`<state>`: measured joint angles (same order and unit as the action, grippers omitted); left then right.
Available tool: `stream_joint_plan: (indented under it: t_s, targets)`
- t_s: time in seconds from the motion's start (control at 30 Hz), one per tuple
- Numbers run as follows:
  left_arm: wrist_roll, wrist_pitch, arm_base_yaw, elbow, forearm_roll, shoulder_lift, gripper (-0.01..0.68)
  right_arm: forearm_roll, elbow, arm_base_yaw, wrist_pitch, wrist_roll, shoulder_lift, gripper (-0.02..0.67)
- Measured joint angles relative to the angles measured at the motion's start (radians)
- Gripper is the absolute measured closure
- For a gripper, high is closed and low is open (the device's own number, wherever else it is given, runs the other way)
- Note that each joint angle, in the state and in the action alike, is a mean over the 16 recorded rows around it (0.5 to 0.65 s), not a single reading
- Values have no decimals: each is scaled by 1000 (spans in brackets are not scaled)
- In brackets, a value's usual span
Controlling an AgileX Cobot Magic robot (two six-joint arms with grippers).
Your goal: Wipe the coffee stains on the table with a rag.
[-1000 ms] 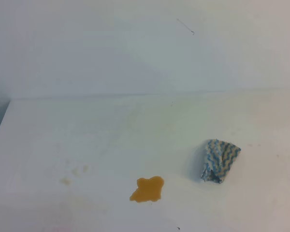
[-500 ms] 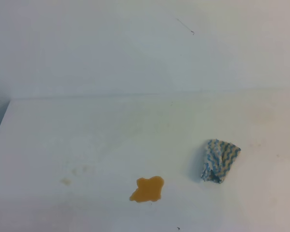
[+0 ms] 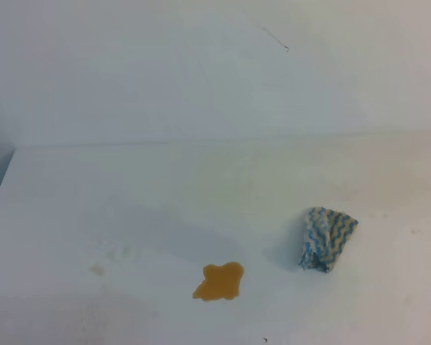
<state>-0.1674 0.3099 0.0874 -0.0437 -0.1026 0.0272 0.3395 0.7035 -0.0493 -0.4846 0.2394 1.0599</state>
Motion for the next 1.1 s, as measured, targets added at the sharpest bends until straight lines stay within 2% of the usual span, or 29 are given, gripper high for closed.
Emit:
stream_joint_plan:
  t_s: [0.33,0.53,0.67,0.87,1.1]
  targets:
    - [0,0,0,0,0,0,672,339,112,-30,-62,371,199,640]
    - [0,0,0,0,0,0,672,399,212,-81,-125,477,338,552]
    - [0,0,0,0,0,0,672,316,298,-135,-154,411,439,474]
    - [0,0,0,0,0,0,672,100,438,-229,-183,205,592,368]
    - [0,0,0,0,0,0,672,-115,582,-313,-228,-15,762,337]
